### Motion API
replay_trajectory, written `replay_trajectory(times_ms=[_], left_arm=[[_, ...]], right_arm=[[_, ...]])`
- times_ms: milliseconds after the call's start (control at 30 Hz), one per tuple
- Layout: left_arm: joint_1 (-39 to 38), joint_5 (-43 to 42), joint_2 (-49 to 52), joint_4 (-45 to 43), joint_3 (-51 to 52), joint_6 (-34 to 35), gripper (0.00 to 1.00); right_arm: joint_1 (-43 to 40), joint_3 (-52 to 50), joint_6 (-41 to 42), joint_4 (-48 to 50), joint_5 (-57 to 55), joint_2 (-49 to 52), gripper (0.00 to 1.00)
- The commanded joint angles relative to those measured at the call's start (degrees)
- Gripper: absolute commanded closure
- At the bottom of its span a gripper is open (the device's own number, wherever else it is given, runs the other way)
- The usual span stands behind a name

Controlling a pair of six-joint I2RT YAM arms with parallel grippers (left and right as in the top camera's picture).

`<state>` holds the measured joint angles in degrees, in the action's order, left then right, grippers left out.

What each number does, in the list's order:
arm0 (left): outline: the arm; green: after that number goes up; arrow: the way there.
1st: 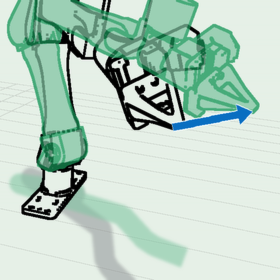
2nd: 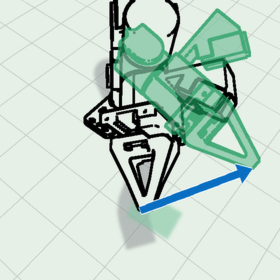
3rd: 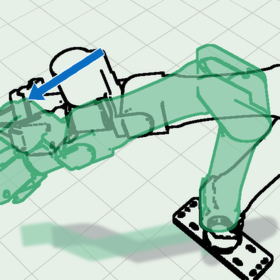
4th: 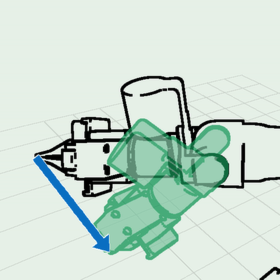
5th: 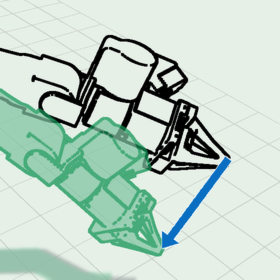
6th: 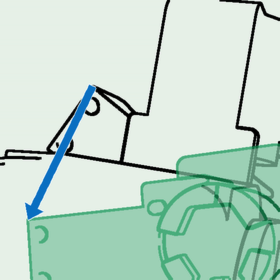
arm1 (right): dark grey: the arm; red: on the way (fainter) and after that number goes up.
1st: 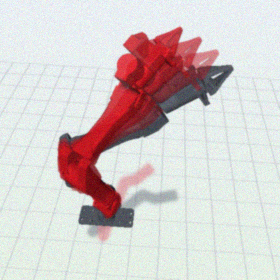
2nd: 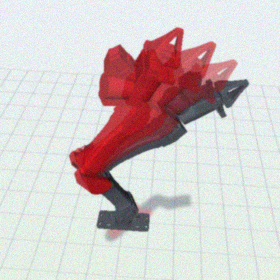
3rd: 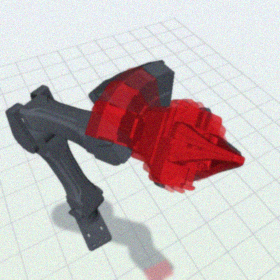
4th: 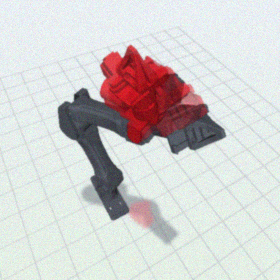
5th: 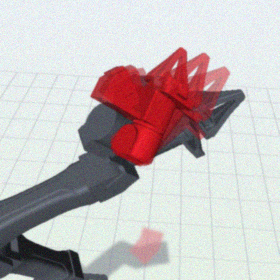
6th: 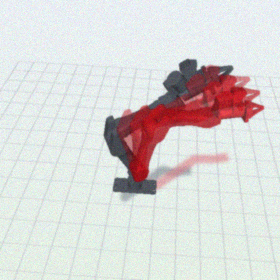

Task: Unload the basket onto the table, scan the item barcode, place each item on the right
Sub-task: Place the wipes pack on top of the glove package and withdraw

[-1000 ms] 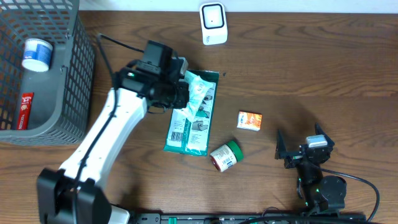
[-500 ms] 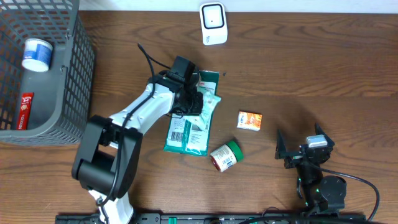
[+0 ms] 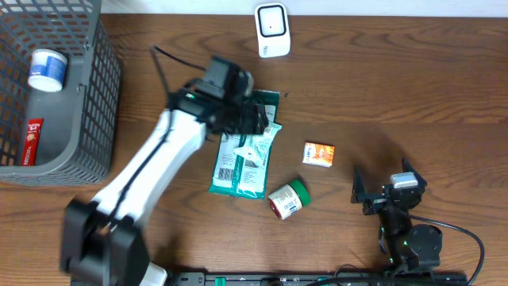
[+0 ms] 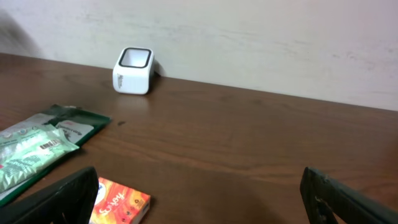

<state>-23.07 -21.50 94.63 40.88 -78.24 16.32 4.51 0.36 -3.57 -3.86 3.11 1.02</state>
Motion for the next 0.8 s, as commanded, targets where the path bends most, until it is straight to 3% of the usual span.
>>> replay_trajectory(times_ms=[0,100,233,500,767], left_arm=[[4.3,9.6,-4.3,12.1,-15.8,-3.0,0.21],[9.8,21.3,-4.2,23.8,-30.6,-5.4,0.21],[19.8,34.1,-4.2,29.5,-42.1,-6.4,0.21],[43.2,35.7,-0.7,27.1,-41.0,-6.4,0.21],[54.1,35.7,13.1,26.1,-40.9,-10.8,0.26]], right_arm=[[-0.5,0.0,0.3,-0.2,-0.1,-0.2,0.01],[-0.5,0.0,0.3,-0.2,-0.1,-0.2,0.01],[-0.5,0.0,0.3,-0.2,-0.1,-0.2,0.01],[-0.5,0.0,0.3,-0.2,-0.1,-0.2,0.01],[-0.5,0.0,0.3,-0.2,-0.1,-0.2,0.01]])
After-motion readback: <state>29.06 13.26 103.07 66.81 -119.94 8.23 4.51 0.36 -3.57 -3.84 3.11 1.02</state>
